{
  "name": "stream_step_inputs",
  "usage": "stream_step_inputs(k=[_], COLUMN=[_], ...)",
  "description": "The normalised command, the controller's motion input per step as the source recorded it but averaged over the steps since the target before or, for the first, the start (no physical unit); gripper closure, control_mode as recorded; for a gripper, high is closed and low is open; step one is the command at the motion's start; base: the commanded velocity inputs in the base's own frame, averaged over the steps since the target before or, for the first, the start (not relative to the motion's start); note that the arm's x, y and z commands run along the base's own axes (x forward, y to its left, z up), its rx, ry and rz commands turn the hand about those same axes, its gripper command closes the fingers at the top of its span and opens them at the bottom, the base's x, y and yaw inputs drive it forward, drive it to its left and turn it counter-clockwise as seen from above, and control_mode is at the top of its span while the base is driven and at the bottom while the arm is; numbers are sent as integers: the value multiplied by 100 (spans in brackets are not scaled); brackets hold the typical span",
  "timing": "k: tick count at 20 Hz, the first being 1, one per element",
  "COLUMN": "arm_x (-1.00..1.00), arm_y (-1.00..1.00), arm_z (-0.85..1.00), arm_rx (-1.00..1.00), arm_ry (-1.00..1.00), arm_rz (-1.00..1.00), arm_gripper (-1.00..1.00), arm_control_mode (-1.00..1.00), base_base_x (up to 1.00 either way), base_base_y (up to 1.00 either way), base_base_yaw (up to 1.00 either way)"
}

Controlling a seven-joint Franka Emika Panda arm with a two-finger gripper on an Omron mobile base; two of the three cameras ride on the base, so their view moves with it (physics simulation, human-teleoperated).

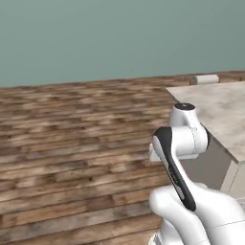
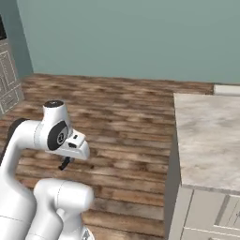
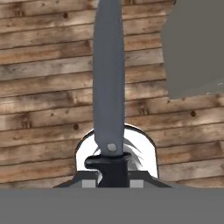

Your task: Retrieve the butter from the fridge and place it on a plate on the dining table. Then retrieve the butter knife by the fridge and place it near the plate.

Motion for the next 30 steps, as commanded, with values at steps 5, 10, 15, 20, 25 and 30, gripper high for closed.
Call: stream_step_inputs(k=[5, 10, 15, 20, 25, 30], arm_x=[0, 0, 0, 0, 0, 0], arm_y=[0, 0, 0, 0, 0, 0], arm_z=[0, 0, 0, 0, 0, 0], arm_rx=[0, 0, 0, 0, 0, 0], arm_ry=[0, 0, 0, 0, 0, 0], arm_rz=[0, 0, 0, 0, 0, 0], arm_gripper=[100, 100, 100, 100, 100, 100], arm_control_mode=[100, 100, 100, 100, 100, 100], base_base_x=[92, 93, 85, 79, 68, 54], base_base_y=[73, 74, 82, 95, 100, 100], base_base_yaw=[-62, -61, -60, -56, -49, -37])
